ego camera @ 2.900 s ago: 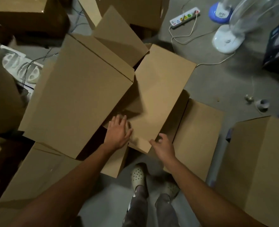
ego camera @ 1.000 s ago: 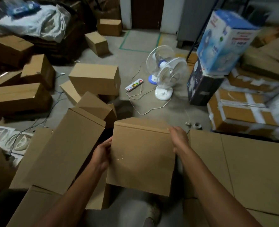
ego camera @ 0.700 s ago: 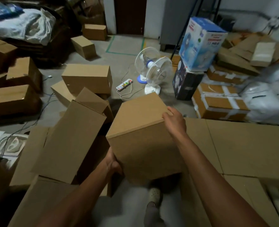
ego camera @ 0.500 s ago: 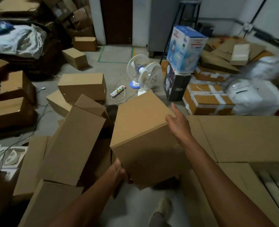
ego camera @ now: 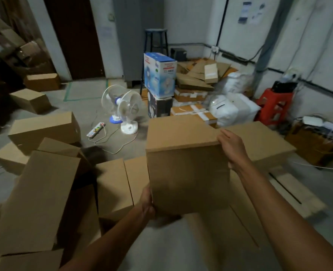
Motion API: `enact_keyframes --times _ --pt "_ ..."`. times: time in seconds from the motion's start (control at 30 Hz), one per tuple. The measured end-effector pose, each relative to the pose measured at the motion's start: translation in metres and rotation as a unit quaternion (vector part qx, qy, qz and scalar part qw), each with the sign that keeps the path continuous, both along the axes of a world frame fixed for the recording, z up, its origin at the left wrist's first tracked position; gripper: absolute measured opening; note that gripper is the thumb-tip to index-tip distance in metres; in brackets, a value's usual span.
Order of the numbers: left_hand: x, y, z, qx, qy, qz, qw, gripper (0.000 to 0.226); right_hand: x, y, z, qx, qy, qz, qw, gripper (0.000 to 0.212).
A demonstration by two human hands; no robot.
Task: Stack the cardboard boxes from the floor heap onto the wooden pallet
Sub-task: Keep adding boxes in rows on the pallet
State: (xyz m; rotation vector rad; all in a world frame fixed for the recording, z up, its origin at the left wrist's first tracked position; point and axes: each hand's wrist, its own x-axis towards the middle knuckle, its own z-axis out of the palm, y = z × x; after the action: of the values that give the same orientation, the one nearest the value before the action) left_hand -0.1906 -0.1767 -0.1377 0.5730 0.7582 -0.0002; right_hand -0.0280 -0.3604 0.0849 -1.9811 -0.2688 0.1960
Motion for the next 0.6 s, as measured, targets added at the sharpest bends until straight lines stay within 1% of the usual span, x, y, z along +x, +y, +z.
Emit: enact_keyframes --times 0.03,0.07,0.1,0.17,0.2,0.23,0.3,0.37,0.43,0.5,0.53,0.57,0.6 --pt "0.001 -0.017 0.028 -0.012 -0.017 -0.013 1.0 0.048 0.004 -0.028 0.005 0.023 0.002 -0.027 0.999 0.045" --pt "0.005 -0.033 0.04 -0.02 -0.014 -0.012 1.0 0.04 0.009 -0.057 0.01 0.05 0.008 -0.05 0.997 0.042" --pt "0.01 -0.052 0.054 -0.031 -0.023 -0.01 0.999 0.039 0.016 -0.088 0.014 0.076 0.018 -0.073 0.994 0.04" --pt "0.02 -0.09 0.083 -0.052 -0.066 -0.037 0.996 0.048 0.026 -0.152 0.022 0.123 0.039 -0.108 0.986 0.049" --pt "0.03 -0.108 0.094 -0.04 -0.086 -0.035 0.995 0.047 0.033 -0.184 0.022 0.143 0.052 -0.117 0.981 0.053" --pt "0.038 -0.127 0.106 -0.018 -0.099 -0.02 0.995 0.04 0.038 -0.214 0.018 0.162 0.067 -0.125 0.976 0.05" --pt "0.056 -0.164 0.129 -0.002 -0.143 -0.023 0.99 0.023 0.04 -0.27 0.009 0.204 0.105 -0.148 0.962 0.039" --pt "0.075 -0.193 0.145 0.007 -0.152 -0.024 0.988 0.016 0.034 -0.316 0.003 0.219 0.132 -0.171 0.951 0.039" --pt "0.093 -0.22 0.161 0.016 -0.171 -0.04 0.984 0.021 0.03 -0.355 -0.002 0.196 0.13 -0.176 0.956 0.036" --pt "0.114 -0.244 0.172 0.033 -0.187 -0.065 0.98 0.041 0.029 -0.385 -0.009 0.15 0.107 -0.183 0.966 0.034" --pt "0.124 -0.258 0.178 0.04 -0.196 -0.076 0.977 0.054 0.032 -0.399 -0.016 0.113 0.088 -0.187 0.972 0.037" --pt "0.134 -0.271 0.184 0.048 -0.198 -0.076 0.976 0.062 0.037 -0.411 -0.023 0.074 0.072 -0.194 0.976 0.04" --pt "0.144 -0.286 0.188 0.055 -0.201 -0.082 0.975 0.063 0.041 -0.421 -0.027 0.052 0.063 -0.203 0.976 0.042"
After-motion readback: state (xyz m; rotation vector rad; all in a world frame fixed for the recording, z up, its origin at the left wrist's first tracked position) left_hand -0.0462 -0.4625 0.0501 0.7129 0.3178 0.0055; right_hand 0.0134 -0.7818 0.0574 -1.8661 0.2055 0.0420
